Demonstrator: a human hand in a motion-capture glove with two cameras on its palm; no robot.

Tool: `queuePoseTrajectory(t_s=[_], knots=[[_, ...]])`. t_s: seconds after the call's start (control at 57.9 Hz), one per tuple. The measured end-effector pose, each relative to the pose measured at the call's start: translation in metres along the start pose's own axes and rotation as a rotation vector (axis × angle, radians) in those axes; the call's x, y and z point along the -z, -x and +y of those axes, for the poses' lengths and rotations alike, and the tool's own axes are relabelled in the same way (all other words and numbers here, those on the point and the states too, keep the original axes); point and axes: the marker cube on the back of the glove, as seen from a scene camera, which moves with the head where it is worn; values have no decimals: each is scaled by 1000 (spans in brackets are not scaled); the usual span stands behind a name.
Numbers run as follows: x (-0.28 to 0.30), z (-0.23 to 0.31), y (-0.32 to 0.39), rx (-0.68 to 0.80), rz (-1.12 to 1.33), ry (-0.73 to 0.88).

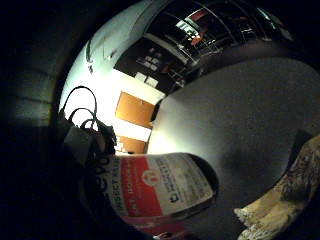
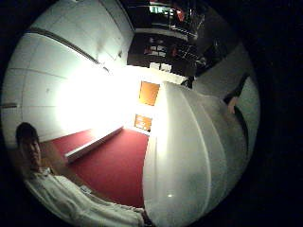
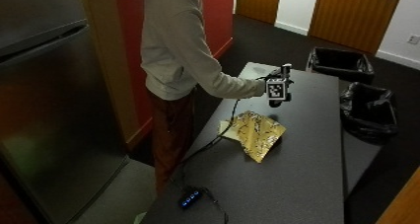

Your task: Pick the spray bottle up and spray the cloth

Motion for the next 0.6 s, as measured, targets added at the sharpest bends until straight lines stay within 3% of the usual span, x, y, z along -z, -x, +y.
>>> queuePoseTrajectory(t_s=[0.121, 0.19, 0.293, 0.397, 0.483, 0.518, 0.57, 0.604], knots=[[-28, 6, -10, -29, -34, 55], [-33, 12, -32, -27, 100, 105], [-40, -15, -25, -22, 54, -26], [-37, -2, -7, -26, -52, 166], [-22, -31, -27, -33, 71, -15], [-18, -22, -23, -36, 35, 44], [-6, 9, -10, -27, -53, 253], [2, 13, -9, -15, -47, 251]])
